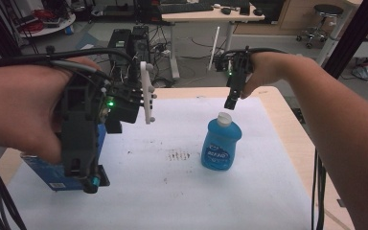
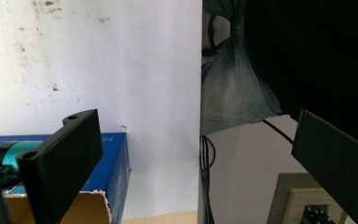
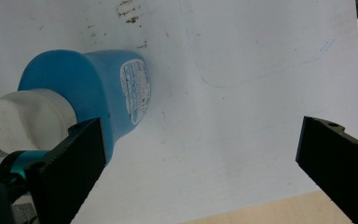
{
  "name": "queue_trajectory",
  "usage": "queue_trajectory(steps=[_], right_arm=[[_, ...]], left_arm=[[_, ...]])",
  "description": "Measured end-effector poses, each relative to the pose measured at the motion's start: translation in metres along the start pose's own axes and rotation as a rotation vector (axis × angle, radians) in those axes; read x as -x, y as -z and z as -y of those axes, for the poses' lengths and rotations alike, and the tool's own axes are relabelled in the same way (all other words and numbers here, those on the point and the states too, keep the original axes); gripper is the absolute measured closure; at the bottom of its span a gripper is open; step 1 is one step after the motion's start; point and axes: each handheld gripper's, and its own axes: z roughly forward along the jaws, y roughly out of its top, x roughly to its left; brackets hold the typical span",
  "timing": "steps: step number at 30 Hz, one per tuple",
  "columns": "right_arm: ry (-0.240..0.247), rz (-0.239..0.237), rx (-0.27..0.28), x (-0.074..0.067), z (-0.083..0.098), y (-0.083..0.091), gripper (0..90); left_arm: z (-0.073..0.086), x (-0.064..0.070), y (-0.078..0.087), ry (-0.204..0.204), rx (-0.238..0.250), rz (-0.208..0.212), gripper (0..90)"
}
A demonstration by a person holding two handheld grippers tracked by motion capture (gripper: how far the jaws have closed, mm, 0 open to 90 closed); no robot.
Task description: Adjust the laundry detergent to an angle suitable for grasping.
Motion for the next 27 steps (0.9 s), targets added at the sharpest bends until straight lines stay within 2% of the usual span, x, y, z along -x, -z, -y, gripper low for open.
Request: queue_trajectory(steps=[6, 16, 22, 27], right_arm=[[0.000, 0.004, 0.004, 0.0004, 0.0017, 0.0005, 0.8], [0.000, 0.006, 0.021, -0.0008, 0.0063, 0.0010, 0.8], [-0.001, 0.011, 0.045, -0.0004, 0.0057, 0.0037, 0.8], [0.001, 0.015, 0.039, 0.0009, 0.0059, 0.0031, 0.8]], left_arm=[[-0.0012, -0.0016, -0.0013, -0.003, 0.003, 0.005, 1.8], [-0.0041, -0.0034, -0.0050, 0.026, 0.008, -0.004, 1.8], [-0.0037, -0.0014, -0.0045, 0.025, 0.015, -0.001, 1.8], [-0.0046, -0.0015, -0.0040, 0.019, 0.016, -0.005, 1.8]])
